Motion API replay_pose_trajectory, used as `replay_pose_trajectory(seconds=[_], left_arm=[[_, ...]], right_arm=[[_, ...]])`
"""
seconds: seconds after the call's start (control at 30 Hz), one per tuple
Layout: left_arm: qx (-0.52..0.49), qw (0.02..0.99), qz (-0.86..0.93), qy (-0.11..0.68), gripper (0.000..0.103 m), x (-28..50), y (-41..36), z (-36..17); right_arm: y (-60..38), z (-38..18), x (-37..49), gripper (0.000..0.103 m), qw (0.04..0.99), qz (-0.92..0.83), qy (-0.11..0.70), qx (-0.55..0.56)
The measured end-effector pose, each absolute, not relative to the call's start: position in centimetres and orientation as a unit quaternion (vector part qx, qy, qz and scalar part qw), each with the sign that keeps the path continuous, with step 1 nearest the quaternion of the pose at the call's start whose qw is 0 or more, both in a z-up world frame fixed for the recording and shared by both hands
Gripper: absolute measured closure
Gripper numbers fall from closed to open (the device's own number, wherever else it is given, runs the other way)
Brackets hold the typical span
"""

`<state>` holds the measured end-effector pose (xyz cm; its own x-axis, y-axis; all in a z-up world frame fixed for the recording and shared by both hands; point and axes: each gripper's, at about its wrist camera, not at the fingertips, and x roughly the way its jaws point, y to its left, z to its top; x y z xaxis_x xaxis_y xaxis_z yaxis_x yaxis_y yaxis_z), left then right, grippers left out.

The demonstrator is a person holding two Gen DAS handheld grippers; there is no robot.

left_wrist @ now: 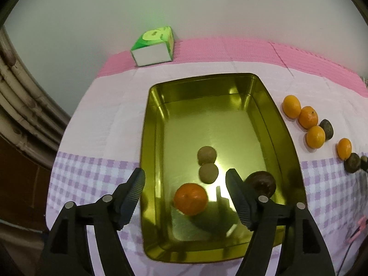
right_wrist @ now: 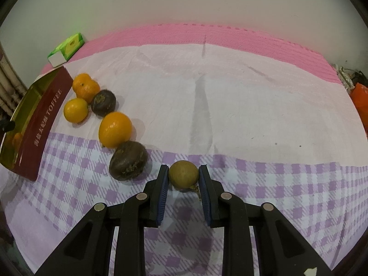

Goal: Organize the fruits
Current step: 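Place the two longans into the gold tin with the left gripper, then carry the longan over the gold tin with the right gripper and release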

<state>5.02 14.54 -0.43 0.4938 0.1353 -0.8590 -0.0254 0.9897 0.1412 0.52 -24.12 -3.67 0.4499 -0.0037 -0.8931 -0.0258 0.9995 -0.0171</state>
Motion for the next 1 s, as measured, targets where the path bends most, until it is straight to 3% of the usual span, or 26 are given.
replay_pose_trajectory(seconds=[0.37,1.0], left_arm=[[0.033,0.872,0.073,0.484,0.024,4.2,17.2,0.6],[-0.027,0.870,0.134,0.474,0.020,1.2,22.3,1.8]], right_arm=[[-23.0,1.3,0.6,0.079,0.871,0.043,0.489,-0.038],[-3.8,3.7,0.4,0.079,0.836,0.266,0.473,-0.084]])
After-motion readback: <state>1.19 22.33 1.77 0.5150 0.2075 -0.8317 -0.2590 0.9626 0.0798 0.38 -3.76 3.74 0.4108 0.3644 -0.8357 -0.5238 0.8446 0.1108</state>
